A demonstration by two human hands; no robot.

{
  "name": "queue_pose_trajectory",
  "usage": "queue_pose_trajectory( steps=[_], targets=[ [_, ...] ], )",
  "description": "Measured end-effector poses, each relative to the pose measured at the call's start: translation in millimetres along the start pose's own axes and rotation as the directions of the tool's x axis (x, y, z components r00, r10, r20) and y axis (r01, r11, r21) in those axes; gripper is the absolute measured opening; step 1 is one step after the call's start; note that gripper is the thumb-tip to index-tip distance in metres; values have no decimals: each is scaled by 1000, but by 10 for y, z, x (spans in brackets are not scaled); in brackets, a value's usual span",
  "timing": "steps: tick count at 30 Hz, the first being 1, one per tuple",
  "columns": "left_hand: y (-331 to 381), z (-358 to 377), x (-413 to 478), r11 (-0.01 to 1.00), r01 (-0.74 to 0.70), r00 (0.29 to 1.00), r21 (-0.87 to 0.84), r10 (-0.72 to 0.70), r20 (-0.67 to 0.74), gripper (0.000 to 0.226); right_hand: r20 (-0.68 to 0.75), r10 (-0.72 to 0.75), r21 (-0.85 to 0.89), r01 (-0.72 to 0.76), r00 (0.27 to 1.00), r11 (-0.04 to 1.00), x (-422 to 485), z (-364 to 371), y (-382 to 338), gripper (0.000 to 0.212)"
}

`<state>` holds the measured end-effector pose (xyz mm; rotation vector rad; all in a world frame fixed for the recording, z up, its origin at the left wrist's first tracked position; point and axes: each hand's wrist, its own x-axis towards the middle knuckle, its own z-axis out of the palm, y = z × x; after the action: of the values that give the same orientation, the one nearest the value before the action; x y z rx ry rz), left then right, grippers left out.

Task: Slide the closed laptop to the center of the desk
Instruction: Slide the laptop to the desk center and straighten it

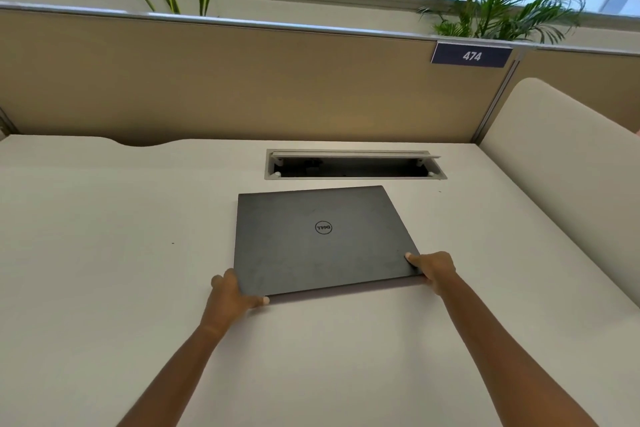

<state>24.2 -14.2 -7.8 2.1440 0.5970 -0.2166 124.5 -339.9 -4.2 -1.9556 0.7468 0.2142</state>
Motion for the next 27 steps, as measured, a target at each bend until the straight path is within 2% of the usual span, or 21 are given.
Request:
queue_pose_trajectory(
  steps=[4, 7, 8, 10, 12, 13, 15, 16, 18, 20, 22, 25, 27],
  targets=[
    [-66, -83, 62, 1000, -14, 1000, -15, 14, 5, 73, 37, 21, 11, -21, 999, 1000, 1, 0, 72, 47],
    [-100, -128, 88, 1000, -8, 1000, 3, 8, 4, 74, 53, -3, 20, 2, 999, 1000, -89, 18, 126, 27],
    [-109, -140, 96, 1000, -11, 1000, 13, 11, 1, 74, 48, -18, 13, 18, 999, 1000, -108, 23, 142, 28],
    [-110, -158, 107, 999, -14, 1000, 39, 13, 14, 75, 47, -55, -21, 56, 997, 998, -106, 14, 170, 48],
    [-104, -184, 130, 997, -12, 999, 76, 8, 51, 72, 72, -77, -79, 83, 994, 993, -105, -29, 164, 56],
    [-89, -208, 143, 996, -8, 997, 86, 1, 76, 66, 94, -74, -111, 84, 993, 990, -107, -60, 143, 55],
    [-28, -280, 173, 999, 7, 996, 53, -12, 86, 35, 118, -72, -148, 89, 990, 985, -98, -118, 69, 50],
    [-5, -304, 204, 1000, 12, 998, 23, -14, 66, 30, 119, -75, -153, 93, 990, 984, -90, -136, 24, 45],
    [28, -340, 319, 1000, -5, 1000, 16, 5, 8, 44, 117, -86, -118, 100, 989, 988, -64, -141, -78, 33],
    [99, -345, 428, 1000, -22, 999, -17, 21, -33, 40, 121, -98, -87, 109, 988, 990, -27, -97, -187, 25],
    [170, -312, 517, 996, 12, 997, -87, -18, -75, 29, 116, -96, -94, 107, 989, 990, 45, -17, -264, 27],
    [249, -221, 654, 975, 100, 981, -198, -131, -145, 28, 83, -73, -119, 82, 994, 989, 72, 101, -355, 35],
    [306, -179, 682, 939, 164, 954, -301, -229, -194, 26, 64, -26, -71, 30, 998, 997, 82, 156, -346, 39]
  ],
)
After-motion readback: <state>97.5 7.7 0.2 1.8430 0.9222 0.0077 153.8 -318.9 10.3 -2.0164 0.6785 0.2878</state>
